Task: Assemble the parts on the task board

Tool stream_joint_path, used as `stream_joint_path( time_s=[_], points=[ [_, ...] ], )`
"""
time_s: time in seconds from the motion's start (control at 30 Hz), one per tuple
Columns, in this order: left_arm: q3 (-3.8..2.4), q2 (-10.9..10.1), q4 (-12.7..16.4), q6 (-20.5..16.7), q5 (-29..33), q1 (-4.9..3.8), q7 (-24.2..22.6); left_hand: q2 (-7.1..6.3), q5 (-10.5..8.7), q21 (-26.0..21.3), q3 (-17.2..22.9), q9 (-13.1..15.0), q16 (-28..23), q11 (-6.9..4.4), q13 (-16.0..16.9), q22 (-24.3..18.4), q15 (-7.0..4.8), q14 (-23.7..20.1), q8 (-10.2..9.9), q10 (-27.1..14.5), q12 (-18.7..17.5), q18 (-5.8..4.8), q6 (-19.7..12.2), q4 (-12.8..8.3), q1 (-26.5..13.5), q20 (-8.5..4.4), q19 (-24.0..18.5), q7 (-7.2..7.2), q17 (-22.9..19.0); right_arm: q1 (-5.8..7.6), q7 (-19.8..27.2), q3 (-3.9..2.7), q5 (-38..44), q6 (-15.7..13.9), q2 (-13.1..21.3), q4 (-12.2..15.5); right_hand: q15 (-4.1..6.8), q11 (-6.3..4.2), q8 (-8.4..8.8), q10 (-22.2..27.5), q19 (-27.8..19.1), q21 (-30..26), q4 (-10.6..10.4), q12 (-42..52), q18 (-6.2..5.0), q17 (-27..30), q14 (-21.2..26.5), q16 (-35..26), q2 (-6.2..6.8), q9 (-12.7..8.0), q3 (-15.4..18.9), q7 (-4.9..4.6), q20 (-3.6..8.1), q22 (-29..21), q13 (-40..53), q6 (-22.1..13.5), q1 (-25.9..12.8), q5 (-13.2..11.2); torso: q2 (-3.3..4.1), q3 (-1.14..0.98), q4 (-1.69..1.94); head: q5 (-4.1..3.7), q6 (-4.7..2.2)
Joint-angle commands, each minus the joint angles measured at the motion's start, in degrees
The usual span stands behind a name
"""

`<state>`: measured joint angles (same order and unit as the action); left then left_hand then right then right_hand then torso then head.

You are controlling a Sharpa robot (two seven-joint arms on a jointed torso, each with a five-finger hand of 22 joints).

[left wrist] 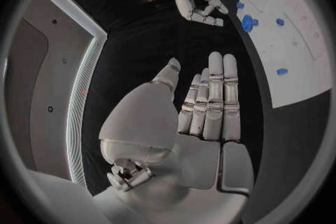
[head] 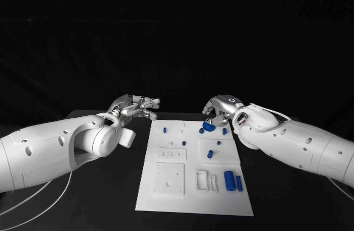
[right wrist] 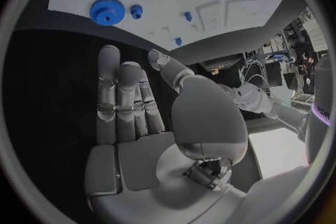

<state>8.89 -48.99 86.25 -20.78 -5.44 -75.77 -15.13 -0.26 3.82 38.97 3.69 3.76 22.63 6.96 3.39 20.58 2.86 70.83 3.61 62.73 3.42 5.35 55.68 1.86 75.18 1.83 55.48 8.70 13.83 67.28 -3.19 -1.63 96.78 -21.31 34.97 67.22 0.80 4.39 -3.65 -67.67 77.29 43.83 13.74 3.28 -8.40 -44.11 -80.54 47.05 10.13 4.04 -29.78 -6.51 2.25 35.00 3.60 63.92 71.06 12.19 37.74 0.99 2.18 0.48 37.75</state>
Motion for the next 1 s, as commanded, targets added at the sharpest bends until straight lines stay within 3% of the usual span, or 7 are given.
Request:
stream_joint_path(
  time_s=[0.03,0.27,0.53,0.8,1.0],
  points=[
    [-0.12,-0.07,0.75,0.47,-0.4,-0.26,-0.31,-0.41,0.18,-0.24,0.1,0.04,-0.13,0.01,0.08,-0.09,0.25,-0.03,-0.01,-0.58,0.04,-0.25,-0.45,-0.37,-0.27,0.2,-0.18,-0.08,-0.07,-0.03,-3.16,0.17,4.25,-0.74,-0.48,-0.21,0.06,0.06,0.03,-0.1,0.61,-0.82,-0.63,0.05,-0.92,0.15,-0.41,0.47,0.62,0.04,-0.29,0.23,-0.03,1.21,-0.01,-0.15,-0.11,-0.05,0.85,0.14,0.17,-0.09,-0.18],
    [-0.18,-0.29,1.54,0.42,-0.4,-0.57,-0.28,-0.52,0.2,-0.15,0.22,0.05,0.0,0.08,0.08,-0.15,0.28,0.0,-0.01,-0.81,0.05,-0.17,-0.54,-0.28,-0.34,0.25,-0.14,0.01,-0.06,-0.46,-3.56,0.48,4.86,0.06,-1.33,-1.06,-0.06,0.01,0.02,-0.27,0.9,-1.61,-0.7,0.05,-1.23,0.39,-0.61,0.62,0.65,0.06,-0.63,0.22,-0.25,3.05,-0.01,-0.1,-0.11,-0.13,1.51,0.07,0.28,-0.13,-0.29],
    [-0.23,-0.19,1.69,0.75,-0.38,-0.75,-0.29,-0.56,0.2,0.08,0.46,0.04,0.28,0.01,0.08,-0.26,0.18,0.07,-0.01,-1.36,0.06,-0.12,-0.69,-0.16,-0.39,0.23,-0.1,-0.22,-0.01,-1.03,-3.82,0.64,5.55,0.41,-2.2,-2.51,-0.15,-0.01,0.02,-0.52,1.28,-4.37,-0.57,0.05,-1.04,0.78,-0.4,0.62,0.78,0.04,-1.01,0.17,-0.31,7.23,0.0,-0.2,-0.1,0.14,2.27,0.2,0.5,-0.24,-0.61],
    [-0.23,-0.24,1.44,0.79,-0.28,-0.77,-0.28,-0.64,0.17,0.89,0.49,0.04,1.6,0.01,0.08,-0.13,0.07,-0.05,-0.02,-1.44,0.06,-0.17,-0.76,-0.1,-0.44,0.07,-0.1,-0.14,0.58,-1.3,-3.76,0.66,5.68,1.65,-2.39,-2.38,-0.07,-0.12,0.02,-1.04,2.4,-7.91,-0.53,0.06,-0.97,0.79,-0.43,0.75,0.57,0.05,-1.2,0.11,-0.23,12.04,-0.01,0.09,-0.33,0.26,2.53,0.33,0.37,-0.2,-0.26],
    [-0.24,-0.14,1.4,0.93,-0.23,-0.78,-0.3,-0.67,0.12,1.04,0.5,0.04,1.78,0.0,0.08,-0.14,0.07,-0.14,-0.01,-1.5,0.05,-0.14,-0.78,-0.02,-0.52,0.08,-0.16,-0.16,0.62,-1.52,-3.91,0.68,5.81,2.52,-2.73,-2.69,-0.09,-0.14,0.02,-1.13,2.83,-9.13,-0.53,0.07,-1.04,0.78,-0.44,0.8,0.46,0.05,-1.25,0.05,-0.27,13.71,-0.01,0.23,-0.37,0.37,2.71,0.35,0.65,-0.28,-0.23]
  ],
)
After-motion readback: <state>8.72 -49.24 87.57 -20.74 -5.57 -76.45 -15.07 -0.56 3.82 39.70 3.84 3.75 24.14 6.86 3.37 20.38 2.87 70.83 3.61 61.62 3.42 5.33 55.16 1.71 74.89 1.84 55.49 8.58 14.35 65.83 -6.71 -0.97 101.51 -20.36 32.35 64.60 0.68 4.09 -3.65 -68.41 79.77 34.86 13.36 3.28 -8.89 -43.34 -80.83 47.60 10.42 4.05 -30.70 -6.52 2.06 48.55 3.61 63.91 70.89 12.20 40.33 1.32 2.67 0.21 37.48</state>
